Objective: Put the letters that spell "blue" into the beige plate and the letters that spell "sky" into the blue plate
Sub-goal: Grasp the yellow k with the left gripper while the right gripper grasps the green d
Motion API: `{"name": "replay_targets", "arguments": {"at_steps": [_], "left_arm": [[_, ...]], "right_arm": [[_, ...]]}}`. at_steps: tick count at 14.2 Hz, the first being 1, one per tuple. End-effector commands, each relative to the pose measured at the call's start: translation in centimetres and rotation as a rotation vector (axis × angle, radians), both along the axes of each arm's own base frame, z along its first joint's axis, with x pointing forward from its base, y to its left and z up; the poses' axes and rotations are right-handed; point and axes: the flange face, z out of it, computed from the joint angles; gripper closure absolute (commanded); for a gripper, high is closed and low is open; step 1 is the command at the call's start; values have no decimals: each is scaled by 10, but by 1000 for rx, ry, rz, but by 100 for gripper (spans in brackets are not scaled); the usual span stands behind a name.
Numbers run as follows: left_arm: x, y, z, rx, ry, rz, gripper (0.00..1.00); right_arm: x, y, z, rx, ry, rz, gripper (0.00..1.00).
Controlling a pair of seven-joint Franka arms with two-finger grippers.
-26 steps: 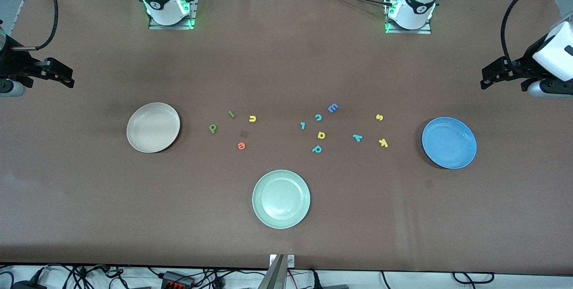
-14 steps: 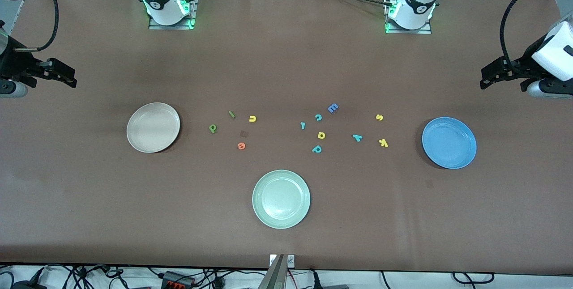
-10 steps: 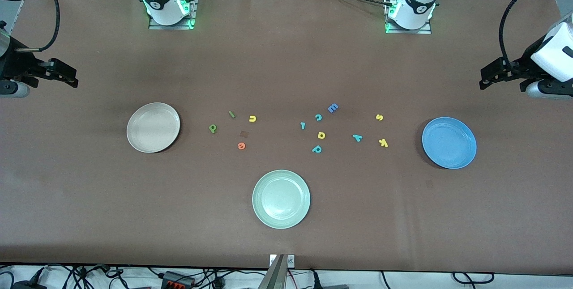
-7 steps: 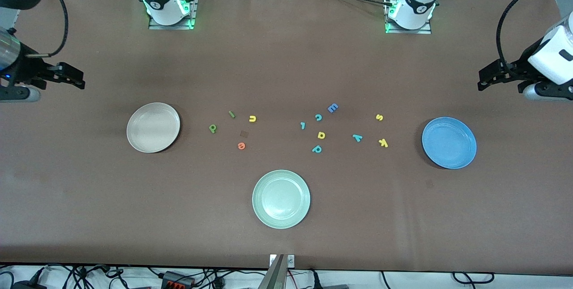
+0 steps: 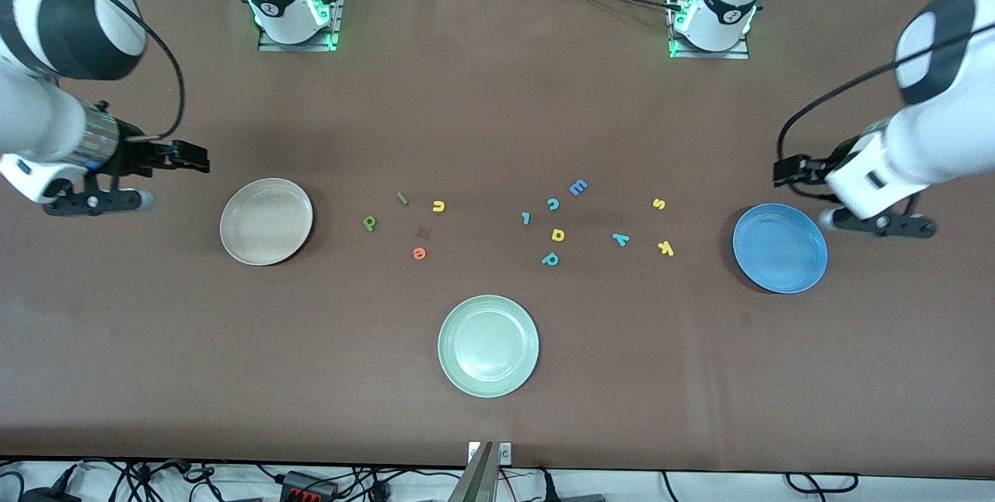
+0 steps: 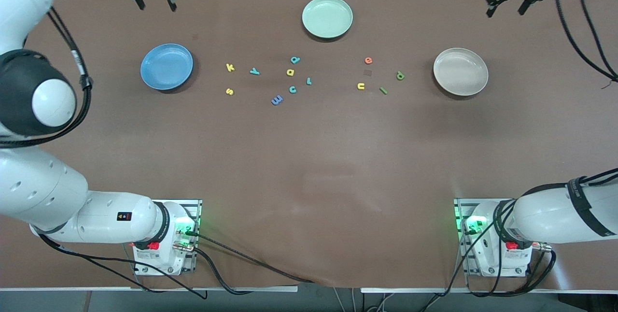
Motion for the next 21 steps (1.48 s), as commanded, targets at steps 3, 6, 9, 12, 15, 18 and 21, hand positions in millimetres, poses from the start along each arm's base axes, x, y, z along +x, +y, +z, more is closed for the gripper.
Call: {"name": "replay_targets", "arguments": {"at_steps": [3, 6, 9, 12, 15, 18, 21], "left_arm": [[27, -42, -96, 48, 29, 204, 0], [32, -56, -165, 36, -19, 254, 0], [30, -72, -204, 7, -12, 284, 0], [22, -91, -241, 11, -28, 336, 0], [8, -85, -274, -1, -75, 356, 0], [5, -92, -277, 1, -72, 349, 0], [2, -99, -288, 4, -62, 339, 1]], "right_arm": [[12, 71, -75, -3, 50, 102, 0], [4, 106, -116, -5, 18, 141, 0], [-17, 145, -159, -22, -17, 115, 0], [-23, 158, -196, -33, -6, 126, 0], [-27, 176, -237, -36, -4, 155, 0], [-31, 198, -262, -33, -28, 191, 0], [-29, 205, -283, -24, -68, 204, 1]]}}
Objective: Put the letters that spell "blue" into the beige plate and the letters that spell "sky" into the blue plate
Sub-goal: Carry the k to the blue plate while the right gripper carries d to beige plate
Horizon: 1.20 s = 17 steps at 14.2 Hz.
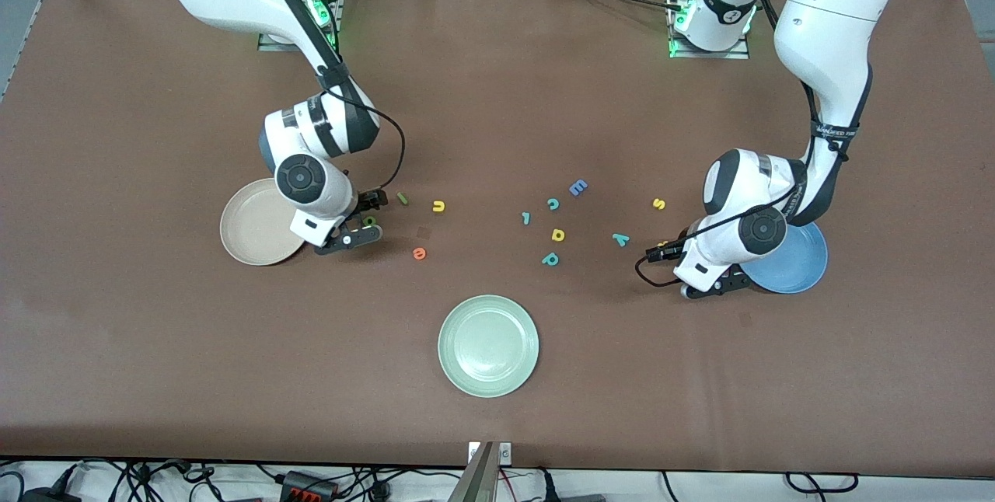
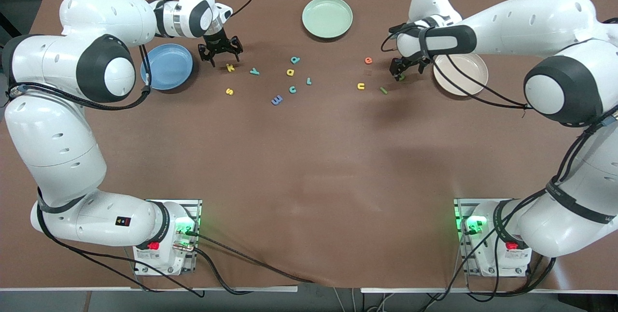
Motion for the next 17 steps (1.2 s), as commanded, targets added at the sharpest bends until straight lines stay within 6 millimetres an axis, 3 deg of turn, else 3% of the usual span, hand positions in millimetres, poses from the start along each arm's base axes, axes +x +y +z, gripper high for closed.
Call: {"name": "replay_targets", "arguments": {"at_steps": [1, 3, 5, 6, 8, 13, 17], "left_arm": [[-5, -13, -4, -6, -2, 9, 3], [-8, -21, -6, 3, 4, 40, 12], [-9, -27, -5, 8, 4, 46, 36], [-10, -27, -6, 8, 5, 44, 43], [-9, -25, -6, 10, 3, 31, 45], [-10, -24, -13, 15, 8, 26, 46], [-9, -23, -11, 14, 4, 22, 69]], "right_arm": [[3, 6, -15, 13, -32, -3, 6], [3, 7, -15, 14, -37, 0, 17], [3, 7, -15, 14, -37, 0, 26], [2, 7, -15, 13, -32, -1, 33], [1, 6, -21, 8, -21, -1, 45], [9, 9, -13, 17, -42, -1, 47], [8, 11, -13, 18, -45, 2, 53]]}}
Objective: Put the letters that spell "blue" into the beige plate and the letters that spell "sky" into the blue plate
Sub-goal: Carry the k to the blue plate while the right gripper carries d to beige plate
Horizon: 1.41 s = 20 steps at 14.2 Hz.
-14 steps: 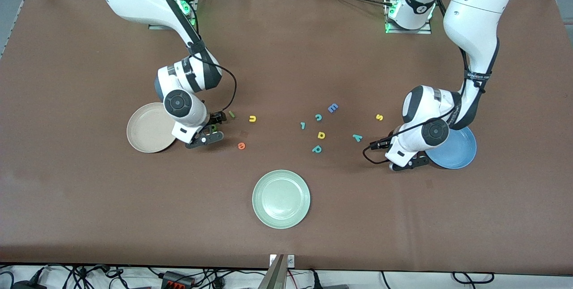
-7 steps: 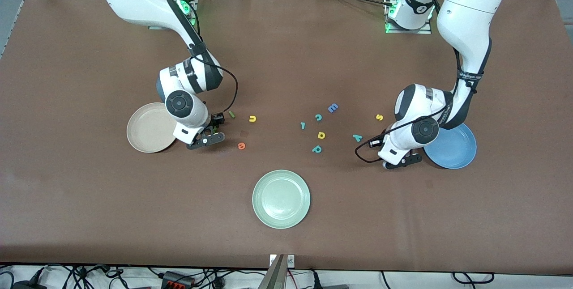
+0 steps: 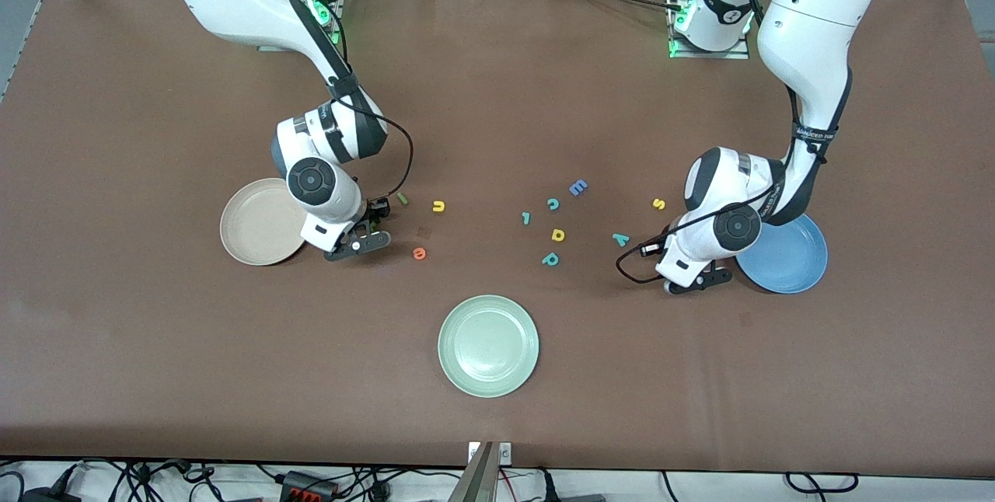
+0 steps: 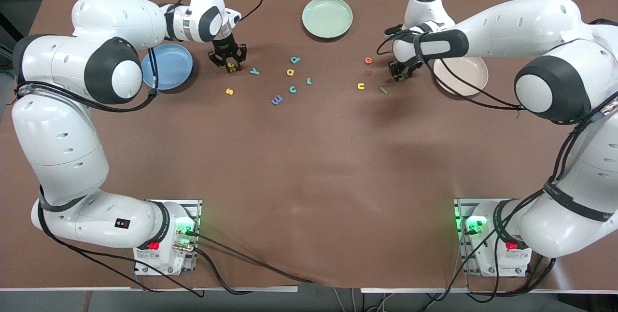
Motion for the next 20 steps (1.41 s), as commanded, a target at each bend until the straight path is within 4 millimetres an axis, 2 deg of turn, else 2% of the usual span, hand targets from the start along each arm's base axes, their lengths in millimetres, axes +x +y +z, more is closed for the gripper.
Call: {"name": "replay_targets", "arguments": {"at_steps": [1, 2, 4, 6, 8, 10, 11, 12, 13, 15, 16, 17, 18, 19, 20], "left_arm": [[0, 3, 0, 0, -9, -4, 78], [1, 2, 0, 0, -9, -4, 86], [2, 6, 2, 1, -7, 1, 90], [4, 12, 13, 6, -1, 7, 90], [8, 23, 37, 26, 30, 17, 89], [13, 61, 56, 77, 41, 2, 90], [15, 82, 60, 77, 55, -34, 90], [18, 118, 66, 56, 62, -69, 90], [20, 150, 68, 34, 59, -116, 90], [20, 196, 66, 24, 57, -193, 90], [19, 212, 62, 34, 62, -214, 90], [18, 219, 57, 38, 69, -217, 89], [17, 218, 48, 36, 79, -219, 82], [17, 214, 48, 36, 78, -223, 51], [18, 207, 48, 33, 76, -217, 5]], "right_arm": [[4, 4, 0, 4, -9, -6, 58], [4, 4, 0, 4, -9, -6, 66], [4, 3, 0, 4, -7, -3, 83], [5, 1, 0, 4, -7, -10, 89], [7, -3, 6, 7, -11, -3, 91], [21, -19, 36, 20, -55, -44, 93], [31, -40, 47, 27, -71, -79, 93], [37, -60, 54, 29, -79, -116, 93], [41, -82, 61, 21, -59, -154, 93], [43, -130, 66, 2, 7, -220, 93], [40, -144, 68, -7, 40, -240, 93], [35, -159, 66, -23, 93, -278, 93], [33, -171, 65, -31, 123, -289, 93], [31, -183, 62, -37, 142, -305, 93], [27, -191, 52, -43, 164, -326, 92]]}}
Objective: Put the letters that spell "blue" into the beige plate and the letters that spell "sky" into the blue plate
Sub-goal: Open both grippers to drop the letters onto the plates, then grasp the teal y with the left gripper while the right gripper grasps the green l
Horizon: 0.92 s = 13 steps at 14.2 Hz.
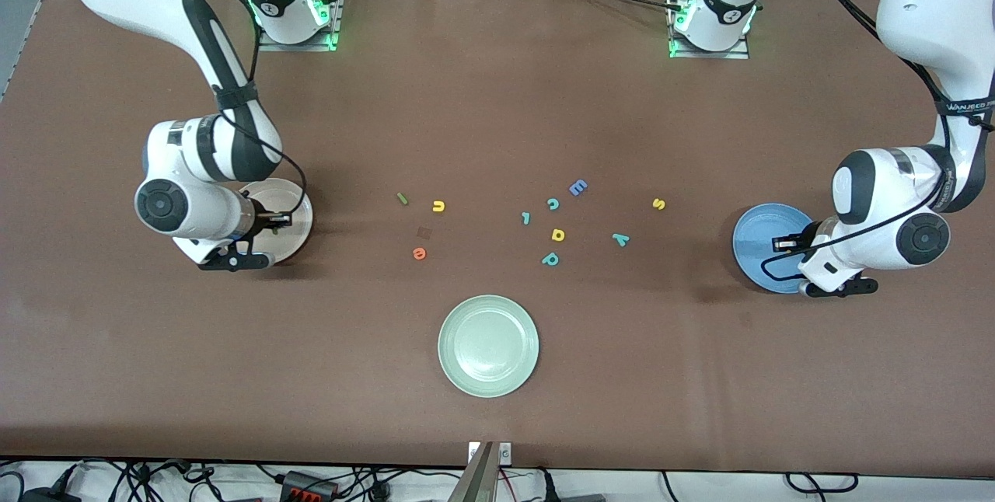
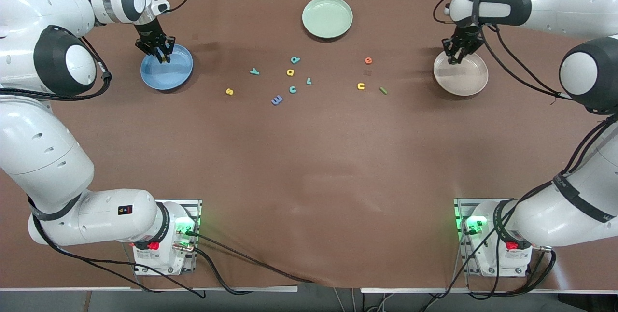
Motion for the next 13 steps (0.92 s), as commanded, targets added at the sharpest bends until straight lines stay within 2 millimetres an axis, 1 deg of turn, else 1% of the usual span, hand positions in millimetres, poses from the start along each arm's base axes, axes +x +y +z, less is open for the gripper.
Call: {"name": "replay_targets", "arguments": {"at_steps": [1, 2, 3, 4, 5, 6, 7, 8, 9, 10, 11, 12, 13], "left_arm": [[2, -27, 1, 4, -1, -42, 0], [2, -38, 4, -1, -3, -38, 0], [3, -56, 5, -4, -5, -15, 0], [2, -78, 9, -2, -9, 29, 0], [2, -101, 12, 5, -13, 97, 0], [0, -128, 13, 3, -15, 141, 0], [-2, -157, 15, 2, -19, 194, 0], [-6, -185, 15, 16, -30, 236, 0], [-7, -207, 15, 13, -61, 264, 0], [-10, -230, 7, 12, -76, 289, 0], [-15, -255, 2, 13, -92, 318, 0], [-22, -279, -11, 14, -103, 338, 0], [-29, -296, -22, 20, -103, 350, 0]], "right_arm": [[-12, -16, -20, -1, 53, -41, 86], [-11, -24, -30, -2, 50, -54, 81], [-10, -29, -31, -1, 43, -64, 43], [-6, -26, -22, -1, 34, -64, 0], [-3, -18, -1, 4, 26, -56, 0], [-1, -8, 17, 4, 34, -53, 0], [1, 17, 33, 3, 37, -33, 0], [0, 46, 43, 6, 26, -8, 0], [-6, 76, 46, 31, 24, -1, 0], [-13, 110, 46, 60, 19, 12, 0], [-19, 139, 44, 69, -2, 42, 0], [-25, 159, 39, 69, -11, 59, 0], [-31, 175, 30, 69, -13, 87, 0]]}}
